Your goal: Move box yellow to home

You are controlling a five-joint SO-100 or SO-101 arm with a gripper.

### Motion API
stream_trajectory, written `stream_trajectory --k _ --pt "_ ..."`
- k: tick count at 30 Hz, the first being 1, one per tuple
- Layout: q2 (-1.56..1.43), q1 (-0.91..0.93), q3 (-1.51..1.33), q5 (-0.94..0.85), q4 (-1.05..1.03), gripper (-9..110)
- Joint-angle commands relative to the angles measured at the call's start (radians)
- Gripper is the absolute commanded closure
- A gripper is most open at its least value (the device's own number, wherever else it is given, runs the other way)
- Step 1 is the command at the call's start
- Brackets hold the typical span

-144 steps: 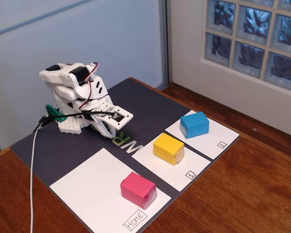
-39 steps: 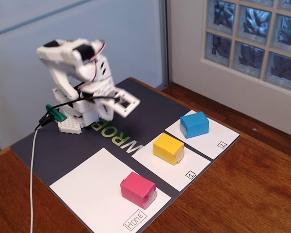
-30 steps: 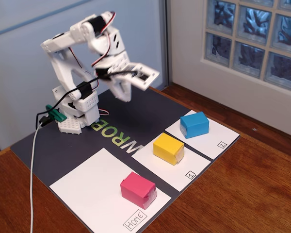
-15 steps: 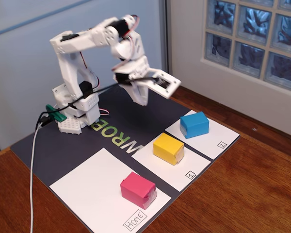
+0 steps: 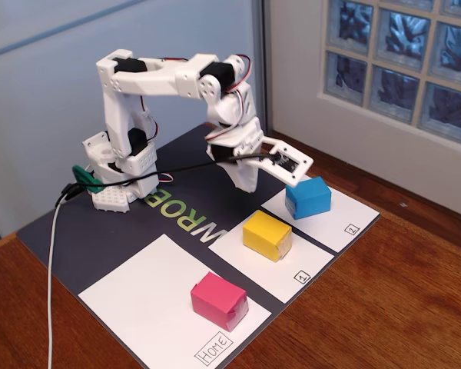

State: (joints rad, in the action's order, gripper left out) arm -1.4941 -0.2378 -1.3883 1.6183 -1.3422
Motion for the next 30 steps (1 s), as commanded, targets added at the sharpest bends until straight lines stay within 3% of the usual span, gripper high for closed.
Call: stream_trajectory --k 1,12,19,30 --pt "0.014 -0.006 0.052 -0.015 0.055 102" --pt "0.077 -0.046 0.048 -0.074 0.106 96" --pt "0.081 -0.072 0.040 -0.101 0.143 67" --pt "0.081 -0.078 -0.002 -0.089 0.138 67"
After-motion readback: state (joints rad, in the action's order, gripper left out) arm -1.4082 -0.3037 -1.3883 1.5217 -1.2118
